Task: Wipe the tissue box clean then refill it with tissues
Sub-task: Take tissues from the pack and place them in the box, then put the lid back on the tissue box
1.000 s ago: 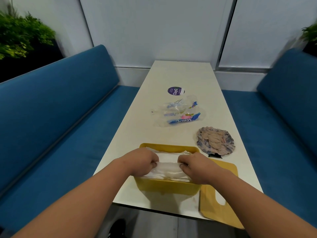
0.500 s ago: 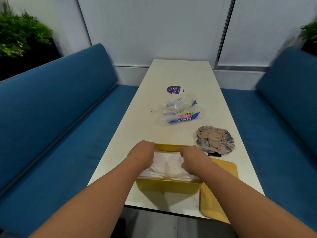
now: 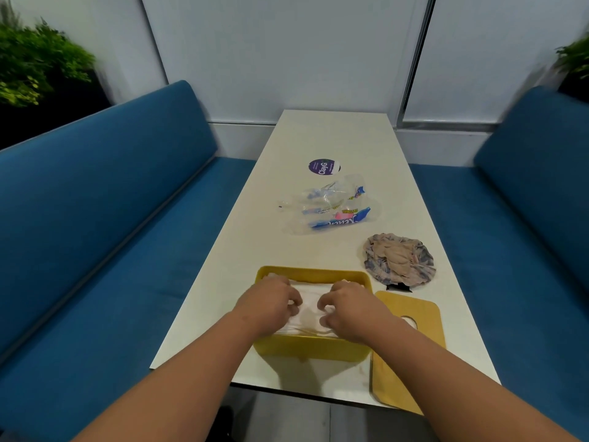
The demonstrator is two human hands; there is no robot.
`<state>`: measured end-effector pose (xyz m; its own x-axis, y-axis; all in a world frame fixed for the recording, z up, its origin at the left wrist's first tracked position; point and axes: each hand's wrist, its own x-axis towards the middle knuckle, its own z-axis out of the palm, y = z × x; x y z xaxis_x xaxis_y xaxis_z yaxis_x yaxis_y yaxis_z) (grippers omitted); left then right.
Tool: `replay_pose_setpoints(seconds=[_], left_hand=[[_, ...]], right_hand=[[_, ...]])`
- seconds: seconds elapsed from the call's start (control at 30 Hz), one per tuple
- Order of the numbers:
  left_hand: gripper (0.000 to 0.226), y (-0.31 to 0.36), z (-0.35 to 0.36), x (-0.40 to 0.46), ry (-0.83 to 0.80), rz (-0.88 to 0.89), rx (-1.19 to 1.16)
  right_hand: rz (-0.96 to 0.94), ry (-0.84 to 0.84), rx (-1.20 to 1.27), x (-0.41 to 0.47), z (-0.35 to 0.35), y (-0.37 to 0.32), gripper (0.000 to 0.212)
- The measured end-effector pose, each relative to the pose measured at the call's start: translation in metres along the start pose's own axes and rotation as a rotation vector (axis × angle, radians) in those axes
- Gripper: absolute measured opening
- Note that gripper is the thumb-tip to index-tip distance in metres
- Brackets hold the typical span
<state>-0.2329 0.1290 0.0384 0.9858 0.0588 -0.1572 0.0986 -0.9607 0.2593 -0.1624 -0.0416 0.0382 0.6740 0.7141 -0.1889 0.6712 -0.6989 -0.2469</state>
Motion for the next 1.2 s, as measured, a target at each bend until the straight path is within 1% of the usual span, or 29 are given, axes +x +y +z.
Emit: replay_pose_setpoints(seconds=[0.1, 0.43, 0.53, 0.57, 0.63, 0.7, 0.77, 0.83, 0.9, 0.93, 1.0, 1.07, 1.13, 1.2], left_hand=[[0.026, -0.003, -0.001, -0.002, 0.006, 0.012, 0.011], [0.028, 0.000, -0.011, -0.003, -0.032, 0.018, 0.061], [0.027, 0.001, -0.013, 0.000, -0.068, 0.000, 0.063], [0.027, 0.002, -0.015, 0.002, -0.090, -0.006, 0.072], [0.026, 0.009, -0.023, 0.007, -0.110, -0.019, 0.102], [0.025, 0.023, -0.033, 0.012, -0.086, -0.026, 0.126], [0.027, 0.045, -0.042, 0.016, -0.034, 0.013, 0.128], [0.029, 0.069, -0.046, 0.017, 0.016, 0.079, 0.107], [0.031, 0.096, -0.044, 0.014, 0.051, 0.145, 0.061], [0.032, 0.108, -0.040, 0.013, 0.066, 0.177, 0.026], [0.034, 0.130, -0.029, 0.009, 0.075, 0.231, -0.054], [0.040, 0.149, -0.018, 0.007, 0.084, 0.264, -0.114], [0.046, 0.160, -0.009, 0.009, 0.122, 0.247, -0.102], [0.050, 0.159, -0.005, 0.019, 0.180, 0.182, -0.027]], right_hand=[[0.006, 0.028, 0.007, -0.001, 0.003, 0.003, 0.034], [0.031, 0.070, 0.022, -0.005, 0.009, 0.002, 0.037], [0.036, 0.084, 0.114, -0.003, 0.006, 0.003, 0.039], [0.044, 0.126, 0.179, -0.005, 0.002, 0.004, 0.039], [0.063, 0.274, 0.283, -0.010, -0.010, 0.014, 0.037], [0.102, 0.420, 0.354, -0.019, -0.024, 0.029, 0.036], [0.192, 0.525, 0.413, -0.030, -0.035, 0.050, 0.036], [0.333, 0.570, 0.426, -0.042, -0.036, 0.072, 0.040], [0.492, 0.535, 0.423, -0.055, -0.027, 0.097, 0.045], [0.569, 0.487, 0.412, -0.062, -0.020, 0.108, 0.049], [0.697, 0.351, 0.384, -0.075, -0.004, 0.125, 0.062], [0.782, 0.217, 0.348, -0.085, 0.012, 0.135, 0.071], [0.835, 0.106, 0.288, -0.088, 0.025, 0.138, 0.075], [0.868, 0.064, 0.251, -0.089, 0.033, 0.137, 0.077]])
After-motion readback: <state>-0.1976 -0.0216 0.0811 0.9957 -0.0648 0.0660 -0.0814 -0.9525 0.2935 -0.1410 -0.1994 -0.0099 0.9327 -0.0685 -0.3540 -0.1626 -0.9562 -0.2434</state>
